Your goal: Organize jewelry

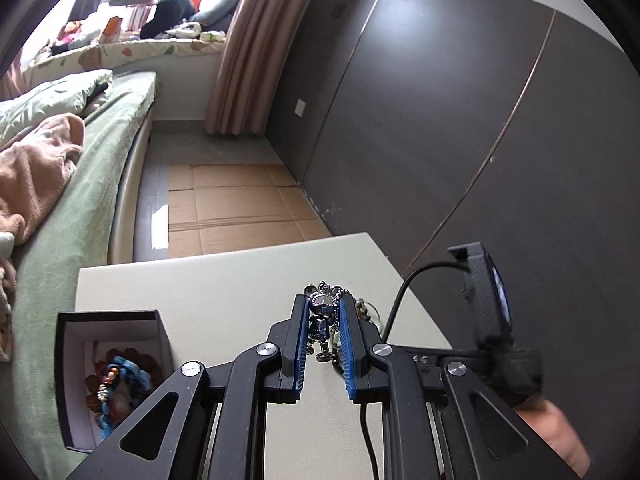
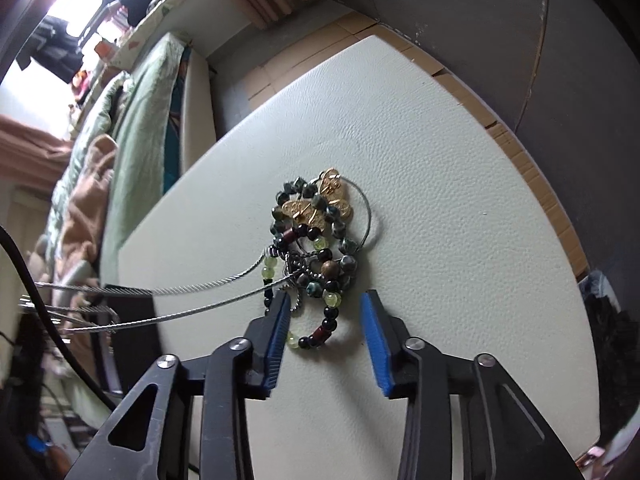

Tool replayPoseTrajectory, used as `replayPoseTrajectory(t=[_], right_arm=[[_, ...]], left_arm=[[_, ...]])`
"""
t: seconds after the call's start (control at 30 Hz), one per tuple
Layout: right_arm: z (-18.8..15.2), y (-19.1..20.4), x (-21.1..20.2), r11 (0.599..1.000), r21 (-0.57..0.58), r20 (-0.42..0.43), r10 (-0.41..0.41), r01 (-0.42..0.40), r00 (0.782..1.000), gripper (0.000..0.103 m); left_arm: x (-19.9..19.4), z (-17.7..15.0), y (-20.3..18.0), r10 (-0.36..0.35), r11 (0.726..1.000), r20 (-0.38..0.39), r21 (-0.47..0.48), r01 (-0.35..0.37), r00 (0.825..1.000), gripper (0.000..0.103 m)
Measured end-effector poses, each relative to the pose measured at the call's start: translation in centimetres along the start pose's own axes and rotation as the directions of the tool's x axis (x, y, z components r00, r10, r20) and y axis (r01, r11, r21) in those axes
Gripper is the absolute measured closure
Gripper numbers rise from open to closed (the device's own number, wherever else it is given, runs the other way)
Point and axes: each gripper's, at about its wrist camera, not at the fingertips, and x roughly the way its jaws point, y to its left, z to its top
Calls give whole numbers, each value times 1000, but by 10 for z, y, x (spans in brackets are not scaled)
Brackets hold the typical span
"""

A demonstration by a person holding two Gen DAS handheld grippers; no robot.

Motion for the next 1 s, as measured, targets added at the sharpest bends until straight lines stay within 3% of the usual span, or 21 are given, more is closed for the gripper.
replayPoseTrajectory(t=[0.07, 0.1, 0.17, 0.33, 0.67, 1.0], right_arm=[[0, 5, 2, 999, -31, 0, -26, 26, 1000, 81], [-1, 7, 4, 999, -42, -9, -34, 33, 999, 93], [-2, 7, 4, 998, -48, -4, -38, 38, 999, 93], [-5, 7, -21, 998, -50, 55, 43, -41, 998, 93], [-15, 13, -40, 991, -52, 101, 125, -120, 987, 93], [-28, 53, -69, 956, -154, 176, 277, -251, 945, 93]], left_arm=[[-6, 2, 3, -4, 1000, 15, -12, 4, 1000, 87], [-10, 3, 5, -4, 1000, 23, -17, 5, 1000, 87], [-18, 7, 6, -3, 1000, 44, -24, 4, 999, 87], [-47, 22, 10, -3, 999, 125, -51, 9, 992, 87], [-104, 40, 20, 43, 995, 264, -103, -17, 964, 87], [-148, 49, 24, 44, 994, 357, -110, -4, 933, 87]])
